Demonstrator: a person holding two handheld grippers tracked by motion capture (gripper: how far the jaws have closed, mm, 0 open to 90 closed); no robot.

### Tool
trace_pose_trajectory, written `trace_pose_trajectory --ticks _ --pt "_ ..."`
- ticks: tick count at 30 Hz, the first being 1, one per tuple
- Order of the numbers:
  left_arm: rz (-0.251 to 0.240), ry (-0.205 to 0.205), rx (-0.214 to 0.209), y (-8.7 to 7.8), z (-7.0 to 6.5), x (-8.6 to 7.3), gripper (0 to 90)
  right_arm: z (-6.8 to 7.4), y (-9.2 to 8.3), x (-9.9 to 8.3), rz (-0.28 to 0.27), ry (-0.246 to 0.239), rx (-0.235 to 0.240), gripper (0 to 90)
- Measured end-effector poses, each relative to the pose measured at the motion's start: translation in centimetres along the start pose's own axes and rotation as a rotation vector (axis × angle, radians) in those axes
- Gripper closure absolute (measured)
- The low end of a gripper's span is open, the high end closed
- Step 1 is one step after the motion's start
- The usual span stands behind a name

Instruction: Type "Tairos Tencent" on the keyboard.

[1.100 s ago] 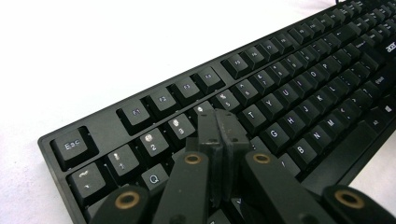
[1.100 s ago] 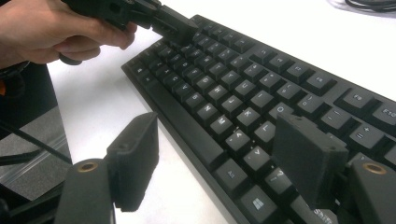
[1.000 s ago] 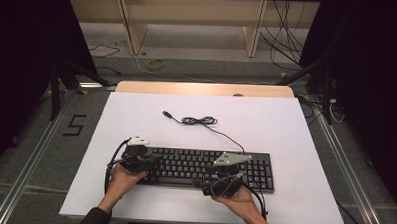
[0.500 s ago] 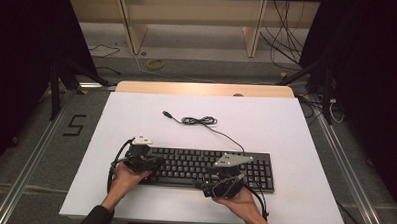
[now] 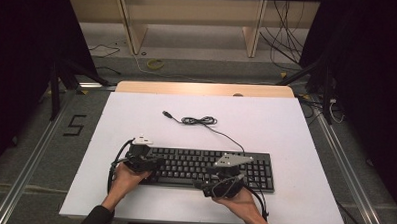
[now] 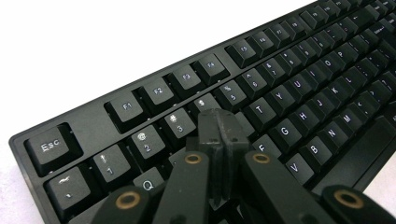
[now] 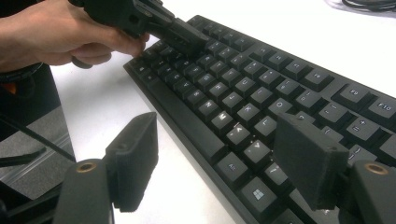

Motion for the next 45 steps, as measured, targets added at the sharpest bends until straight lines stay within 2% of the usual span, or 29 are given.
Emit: trace_pose_trajectory --ticks 1,3,7,13,18,24,31,36,45 --pt "-0.002 0.001 0.003 0.0 0.0 0.0 88.9 0.0 0.0 0.0 0.000 0.000 0.000 31.8" --pt "-0.012 -0.008 -0.011 -0.1 0.0 0.0 82.6 0.0 0.1 0.1 -0.001 0.002 -0.001 32.5" --pt "-0.039 -0.010 -0.007 -0.9 0.0 0.2 79.9 -0.1 0.4 0.3 -0.006 0.000 -0.002 37.0" --pt "-0.069 -0.020 -0.021 -1.8 0.0 -0.1 73.8 0.0 1.1 1.0 0.011 0.004 -0.019 51.5" --pt "-0.077 -0.030 -0.038 -2.4 -0.1 -0.6 63.5 0.0 2.2 1.7 0.027 -0.004 -0.027 64.4" --pt "-0.096 -0.034 -0.050 -3.1 -0.4 -1.0 50.0 0.0 3.7 2.1 0.049 -0.017 -0.032 75.5" --pt "-0.133 -0.039 -0.064 -3.9 -0.6 -1.5 43.2 0.2 4.8 2.4 0.074 -0.030 -0.032 85.5" --pt "-0.157 -0.033 -0.080 -4.2 -0.8 -2.0 39.3 0.4 5.6 2.5 0.094 -0.039 -0.031 89.7" --pt "-0.202 -0.024 -0.087 -4.8 -1.4 -2.5 36.4 0.6 6.5 2.4 0.119 -0.047 -0.035 90.0"
Point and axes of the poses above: each handheld gripper's, and its own axes: y roughly forward along the jaws, x roughly out of its top, z roughly to its left, the point moved 1 cm from there along y, roughly forward along the jaws
